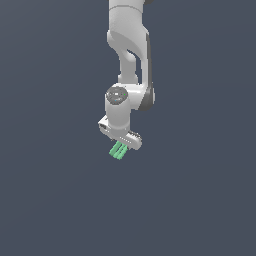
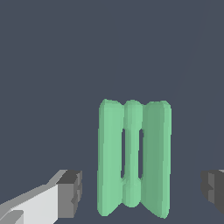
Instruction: Pick up the object and move it to a goal position.
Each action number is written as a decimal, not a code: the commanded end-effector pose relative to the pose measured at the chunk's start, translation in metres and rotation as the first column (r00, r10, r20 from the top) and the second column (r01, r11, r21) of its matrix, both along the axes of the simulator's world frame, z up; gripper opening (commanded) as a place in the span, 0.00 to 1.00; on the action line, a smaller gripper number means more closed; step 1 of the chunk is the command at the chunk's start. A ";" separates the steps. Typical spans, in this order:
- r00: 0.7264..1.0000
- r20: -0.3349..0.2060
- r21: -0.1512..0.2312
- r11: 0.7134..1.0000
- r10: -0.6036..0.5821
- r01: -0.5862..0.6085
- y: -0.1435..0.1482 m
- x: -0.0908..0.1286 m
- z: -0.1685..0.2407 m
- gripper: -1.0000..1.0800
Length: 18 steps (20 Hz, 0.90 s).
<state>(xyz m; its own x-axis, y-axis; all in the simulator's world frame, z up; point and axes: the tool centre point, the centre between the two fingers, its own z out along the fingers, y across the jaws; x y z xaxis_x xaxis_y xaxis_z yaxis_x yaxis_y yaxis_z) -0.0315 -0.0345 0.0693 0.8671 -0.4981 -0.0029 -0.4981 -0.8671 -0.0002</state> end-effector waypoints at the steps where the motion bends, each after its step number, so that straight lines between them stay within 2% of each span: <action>1: 1.000 0.002 -0.001 1.000 -0.017 0.017 -0.001 -0.001 -0.003 0.96; 8: 1.000 0.001 -0.001 1.000 -0.016 0.016 -0.001 -0.001 -0.008 0.96; 18: 1.000 0.002 -0.002 1.000 -0.021 0.021 -0.002 -0.002 -0.049 0.96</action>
